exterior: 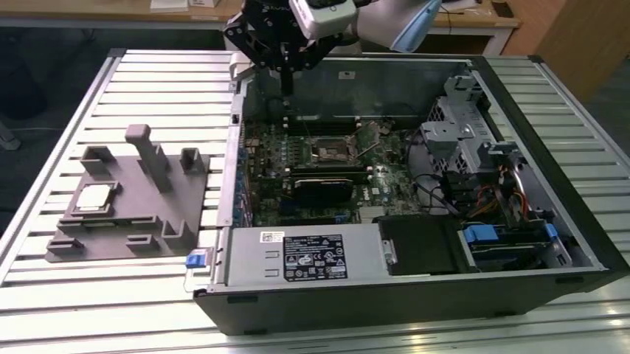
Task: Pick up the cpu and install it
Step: 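Reach for the cpu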
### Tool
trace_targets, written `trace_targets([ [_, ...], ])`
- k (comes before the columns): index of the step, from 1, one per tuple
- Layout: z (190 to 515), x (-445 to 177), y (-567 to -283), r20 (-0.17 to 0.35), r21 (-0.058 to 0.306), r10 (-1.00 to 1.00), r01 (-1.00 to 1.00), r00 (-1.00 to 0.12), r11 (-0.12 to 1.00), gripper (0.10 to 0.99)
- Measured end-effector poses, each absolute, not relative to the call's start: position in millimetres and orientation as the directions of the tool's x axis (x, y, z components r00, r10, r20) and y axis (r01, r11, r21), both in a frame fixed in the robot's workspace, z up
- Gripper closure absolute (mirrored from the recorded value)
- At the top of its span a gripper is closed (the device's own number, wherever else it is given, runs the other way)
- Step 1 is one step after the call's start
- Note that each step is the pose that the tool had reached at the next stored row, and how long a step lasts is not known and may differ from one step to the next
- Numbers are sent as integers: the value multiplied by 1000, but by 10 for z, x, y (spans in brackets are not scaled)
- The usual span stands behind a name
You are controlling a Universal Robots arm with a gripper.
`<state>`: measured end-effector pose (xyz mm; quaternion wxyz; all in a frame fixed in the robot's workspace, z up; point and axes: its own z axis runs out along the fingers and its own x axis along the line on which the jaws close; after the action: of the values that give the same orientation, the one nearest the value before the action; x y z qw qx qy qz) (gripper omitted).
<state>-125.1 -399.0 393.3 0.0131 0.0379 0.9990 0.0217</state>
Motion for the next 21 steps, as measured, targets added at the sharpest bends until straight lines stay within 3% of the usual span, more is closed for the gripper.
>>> trace_targets([
  [21, 3929, -1582, -3989, -25, 44, 76, 75, -997, 996, 980],
])
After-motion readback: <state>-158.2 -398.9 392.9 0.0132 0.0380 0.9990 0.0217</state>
